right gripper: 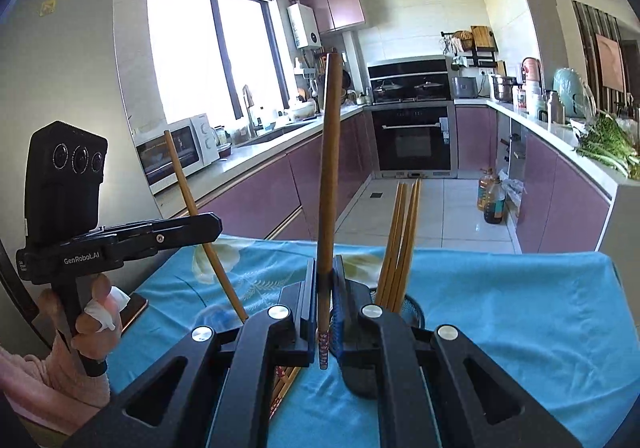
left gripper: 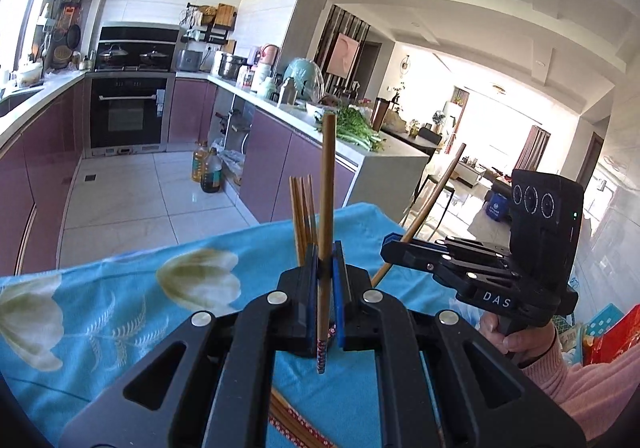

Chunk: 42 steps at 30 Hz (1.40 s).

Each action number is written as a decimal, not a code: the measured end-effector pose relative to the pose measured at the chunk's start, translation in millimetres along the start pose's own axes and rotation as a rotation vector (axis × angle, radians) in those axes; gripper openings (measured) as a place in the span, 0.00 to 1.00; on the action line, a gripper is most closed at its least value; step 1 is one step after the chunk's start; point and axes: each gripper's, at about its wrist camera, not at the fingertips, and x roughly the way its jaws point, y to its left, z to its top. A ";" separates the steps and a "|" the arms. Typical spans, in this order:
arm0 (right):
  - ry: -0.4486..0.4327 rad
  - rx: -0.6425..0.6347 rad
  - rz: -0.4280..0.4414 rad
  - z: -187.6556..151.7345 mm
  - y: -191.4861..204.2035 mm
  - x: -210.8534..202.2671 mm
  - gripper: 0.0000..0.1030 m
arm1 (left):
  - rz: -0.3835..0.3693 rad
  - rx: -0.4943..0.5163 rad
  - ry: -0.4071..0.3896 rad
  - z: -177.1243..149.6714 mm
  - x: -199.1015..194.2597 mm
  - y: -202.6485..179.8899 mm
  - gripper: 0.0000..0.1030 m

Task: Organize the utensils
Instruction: 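Carry both upright chopsticks over the mesh cup with both tools, then lower the chopstick into the mesh cup and open the left tool while the right tool releases its chopstick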

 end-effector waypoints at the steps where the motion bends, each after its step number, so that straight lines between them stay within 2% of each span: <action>1: -0.006 -0.004 -0.004 3.0 -1.2 -0.5 0.06 | -0.001 0.004 -0.006 3.5 0.9 -1.3 0.07; 12: -0.064 -0.023 -0.051 24.6 -15.5 1.3 0.06 | -0.009 0.065 -0.058 37.6 13.2 -25.3 0.07; 16: -0.056 -0.013 -0.056 25.3 -19.3 10.0 0.06 | 0.015 0.084 -0.058 41.5 23.3 -30.3 0.07; 25: 0.028 0.010 -0.080 9.4 -25.7 39.9 0.06 | 0.047 0.133 0.084 23.0 61.8 -33.0 0.07; 35: 0.153 0.041 -0.084 -13.8 -33.1 63.7 0.06 | 0.042 0.168 0.231 3.0 88.9 -27.6 0.07; 42: 0.171 0.072 -0.090 -13.2 -41.0 74.4 0.06 | 0.061 0.135 0.272 3.9 111.0 -15.0 0.07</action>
